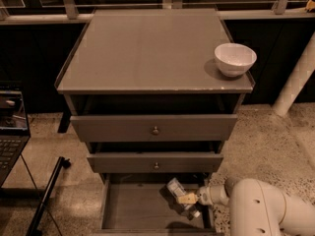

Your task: Place blue plastic bottle into bottom drawer

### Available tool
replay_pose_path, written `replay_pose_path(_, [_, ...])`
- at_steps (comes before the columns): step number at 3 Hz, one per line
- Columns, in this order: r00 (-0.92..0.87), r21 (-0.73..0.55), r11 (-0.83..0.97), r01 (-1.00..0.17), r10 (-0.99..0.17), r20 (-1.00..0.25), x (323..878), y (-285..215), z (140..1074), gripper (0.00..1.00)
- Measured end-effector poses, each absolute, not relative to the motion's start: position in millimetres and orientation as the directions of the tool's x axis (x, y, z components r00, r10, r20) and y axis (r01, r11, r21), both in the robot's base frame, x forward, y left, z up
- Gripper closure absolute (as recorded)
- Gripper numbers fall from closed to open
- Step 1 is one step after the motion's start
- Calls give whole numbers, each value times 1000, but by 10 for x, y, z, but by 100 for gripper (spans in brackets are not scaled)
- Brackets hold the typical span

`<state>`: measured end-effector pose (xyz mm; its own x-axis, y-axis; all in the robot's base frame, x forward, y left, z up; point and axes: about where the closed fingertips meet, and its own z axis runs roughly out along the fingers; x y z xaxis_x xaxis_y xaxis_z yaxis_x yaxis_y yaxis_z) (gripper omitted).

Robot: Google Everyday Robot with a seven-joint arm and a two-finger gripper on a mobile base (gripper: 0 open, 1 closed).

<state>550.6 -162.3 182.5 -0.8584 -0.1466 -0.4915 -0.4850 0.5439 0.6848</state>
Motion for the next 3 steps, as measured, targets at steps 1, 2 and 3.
replay_pose_path(1, [-859, 685, 543, -485, -147, -491, 5502, -1620, 1823, 59])
replay_pose_path(2, [-859, 685, 543, -485, -147, -491, 5502, -1619, 1823, 36])
replay_pose_path(3, [-859, 686, 543, -485, -147, -491, 5502, -1619, 1823, 11])
